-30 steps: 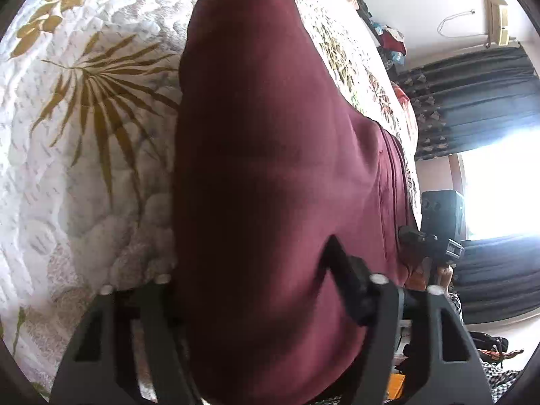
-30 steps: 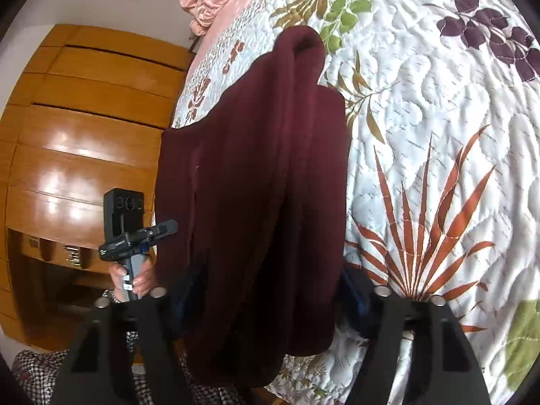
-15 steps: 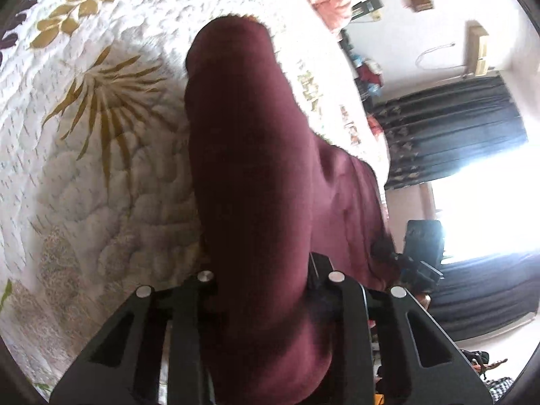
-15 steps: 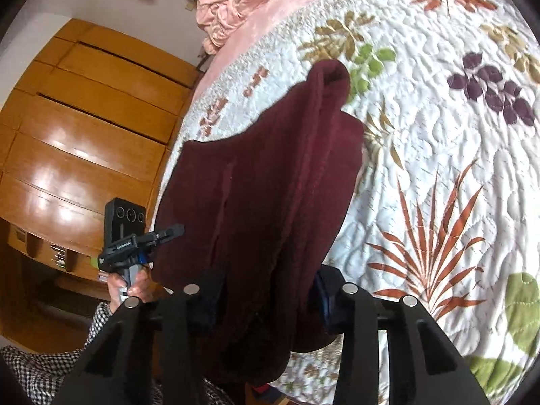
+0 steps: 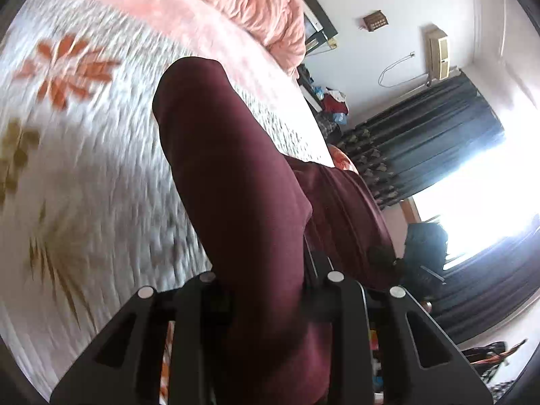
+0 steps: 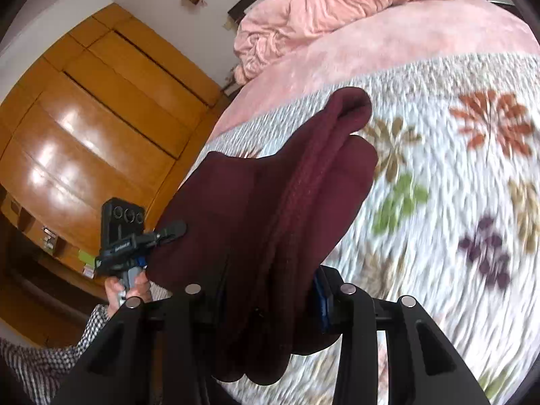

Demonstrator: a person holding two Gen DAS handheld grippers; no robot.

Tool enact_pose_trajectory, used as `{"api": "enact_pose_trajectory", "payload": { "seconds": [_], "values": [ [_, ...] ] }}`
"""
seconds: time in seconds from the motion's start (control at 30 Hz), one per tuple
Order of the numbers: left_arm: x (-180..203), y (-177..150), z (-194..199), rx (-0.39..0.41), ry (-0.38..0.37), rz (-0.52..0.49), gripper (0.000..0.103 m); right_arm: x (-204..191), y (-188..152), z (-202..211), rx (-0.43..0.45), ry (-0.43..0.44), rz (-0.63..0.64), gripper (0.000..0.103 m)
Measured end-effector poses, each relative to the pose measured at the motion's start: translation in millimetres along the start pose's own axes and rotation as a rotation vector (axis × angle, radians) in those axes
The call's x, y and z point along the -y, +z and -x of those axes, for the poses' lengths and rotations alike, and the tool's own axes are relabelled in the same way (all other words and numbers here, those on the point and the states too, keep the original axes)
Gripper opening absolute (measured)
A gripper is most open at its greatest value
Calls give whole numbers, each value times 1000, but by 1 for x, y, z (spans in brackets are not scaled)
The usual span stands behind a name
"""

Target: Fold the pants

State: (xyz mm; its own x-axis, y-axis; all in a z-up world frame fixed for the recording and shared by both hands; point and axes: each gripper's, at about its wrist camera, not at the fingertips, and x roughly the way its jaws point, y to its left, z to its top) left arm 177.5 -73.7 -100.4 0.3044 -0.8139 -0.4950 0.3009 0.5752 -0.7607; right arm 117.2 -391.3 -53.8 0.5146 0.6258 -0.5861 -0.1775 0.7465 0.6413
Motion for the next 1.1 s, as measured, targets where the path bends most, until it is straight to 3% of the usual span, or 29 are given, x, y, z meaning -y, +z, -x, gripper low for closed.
{"api": "enact_pose_trajectory", "payload": {
  "seconds": [0.1, 0.17, 0.23, 0.3, 0.33, 0.43, 0.5, 0.6, 0.87, 1.0, 1.03, 1.1],
  "values": [
    [-11, 27, -22, 6, 43, -12, 27, 24, 26, -27, -9, -11, -26, 41],
    [-31, 39, -36, -22, 111, -18, 28, 48, 32, -46, -41, -21, -78, 41],
    [-55, 44, -44, -71, 173, -6, 30, 71, 28, -77, -102, -60, -135, 43],
    [-76, 39, -56, -105, 231, -7, 36, 93, 17, -97, -134, -137, -162, 54],
    [-81, 38, -56, -104, 221, -2, 38, 100, 13, -98, -119, -97, -184, 55],
    [-86, 32, -54, -92, 222, -17, 51, 111, 5, -93, -72, -34, -225, 60],
    [-89, 30, -51, -81, 289, -40, 75, 110, 1, -89, -58, -38, -224, 66],
    [-84, 34, -43, -58, 356, -59, 88, 112, -6, -74, -32, -47, -216, 72],
    [-74, 5, 19, -12, 458, -71, 95, 103, -39, -27, 39, -125, -191, 78],
    [-61, -12, 35, 0, 526, -105, 98, 82, -59, -13, 19, -239, -132, 80],
    [-58, -16, 38, -6, 543, -119, 98, 75, -66, -12, 3, -310, -99, 80],
    [-55, -27, 40, -30, 609, -149, 98, 64, -80, -9, -11, -357, -66, 80]
  ]
}}
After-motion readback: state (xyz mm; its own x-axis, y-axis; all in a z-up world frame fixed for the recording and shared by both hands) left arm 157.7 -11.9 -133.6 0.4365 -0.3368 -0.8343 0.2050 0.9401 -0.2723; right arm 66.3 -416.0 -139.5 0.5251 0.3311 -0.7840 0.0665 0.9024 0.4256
